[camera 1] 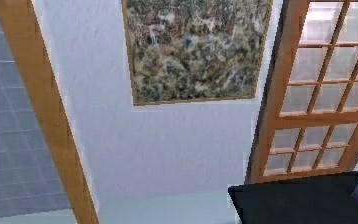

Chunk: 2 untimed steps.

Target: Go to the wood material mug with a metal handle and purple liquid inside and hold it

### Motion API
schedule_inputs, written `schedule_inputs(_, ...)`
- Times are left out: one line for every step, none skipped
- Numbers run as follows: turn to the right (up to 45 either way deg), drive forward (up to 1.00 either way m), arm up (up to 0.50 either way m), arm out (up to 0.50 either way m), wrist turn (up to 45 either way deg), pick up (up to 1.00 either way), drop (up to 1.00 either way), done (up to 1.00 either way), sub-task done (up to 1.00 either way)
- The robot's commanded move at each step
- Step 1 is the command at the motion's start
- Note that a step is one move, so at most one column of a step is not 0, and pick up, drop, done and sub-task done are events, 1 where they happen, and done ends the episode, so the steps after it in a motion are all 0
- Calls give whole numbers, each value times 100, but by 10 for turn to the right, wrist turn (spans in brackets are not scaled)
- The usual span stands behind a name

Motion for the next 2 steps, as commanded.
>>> schedule_inputs(-450, 0, 0, 0, 0, 0, 0, 0, 0)
schedule_inputs(-150, 0, 0, 0, 0, 0, 0, 0, 0)
